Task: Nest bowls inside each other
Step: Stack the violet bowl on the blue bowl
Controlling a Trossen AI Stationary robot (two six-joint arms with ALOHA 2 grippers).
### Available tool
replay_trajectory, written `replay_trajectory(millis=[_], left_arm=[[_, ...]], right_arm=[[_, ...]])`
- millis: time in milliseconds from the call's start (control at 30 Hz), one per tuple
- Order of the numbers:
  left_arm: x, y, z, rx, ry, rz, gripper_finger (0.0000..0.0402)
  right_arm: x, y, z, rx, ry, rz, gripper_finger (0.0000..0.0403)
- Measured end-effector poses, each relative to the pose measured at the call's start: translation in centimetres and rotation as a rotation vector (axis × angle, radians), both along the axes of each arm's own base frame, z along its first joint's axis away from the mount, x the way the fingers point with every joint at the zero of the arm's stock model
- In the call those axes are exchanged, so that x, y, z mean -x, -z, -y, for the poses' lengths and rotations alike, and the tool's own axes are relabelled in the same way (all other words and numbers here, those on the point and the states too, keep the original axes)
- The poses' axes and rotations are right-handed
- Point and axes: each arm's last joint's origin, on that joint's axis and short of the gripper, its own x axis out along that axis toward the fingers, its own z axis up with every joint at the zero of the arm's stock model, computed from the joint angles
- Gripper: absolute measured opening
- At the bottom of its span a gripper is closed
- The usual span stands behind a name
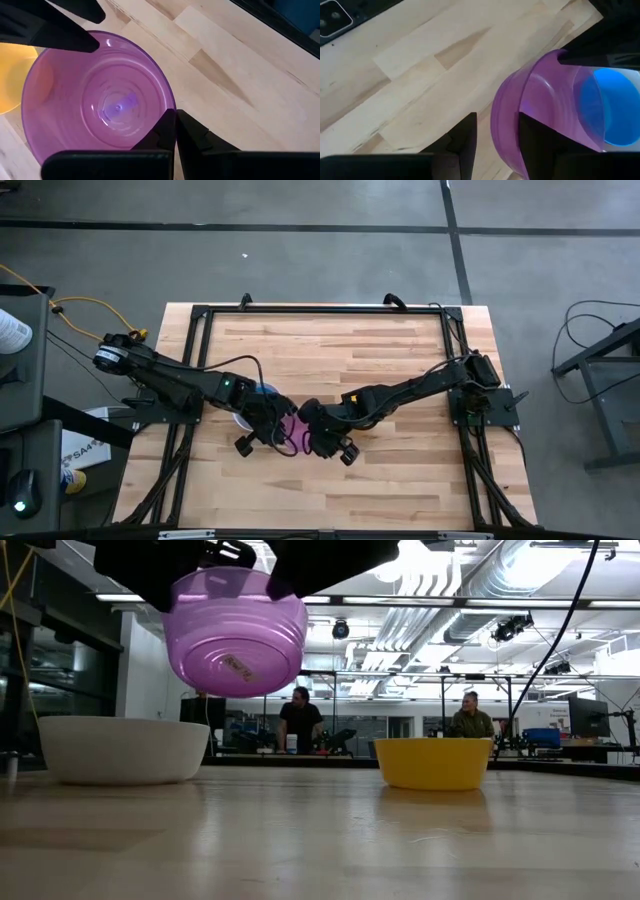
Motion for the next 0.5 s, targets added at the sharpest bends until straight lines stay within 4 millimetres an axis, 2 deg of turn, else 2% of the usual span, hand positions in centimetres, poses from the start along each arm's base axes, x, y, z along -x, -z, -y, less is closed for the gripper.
replay_trajectory(millis=[233, 500], left_arm=[[0.3, 0.2, -0.1, -0.002, -0.023, -0.048, 0.0], [0.4, 0.3, -0.2, 0.0, -0.046, -0.07, 0.0]], right_arm=[[0.3, -0.4, -0.6, -0.016, -0.048, 0.015, 0.0127], [1.1, -2.5, -1.3, -0.02, -0.071, 0.094, 0.0127]])
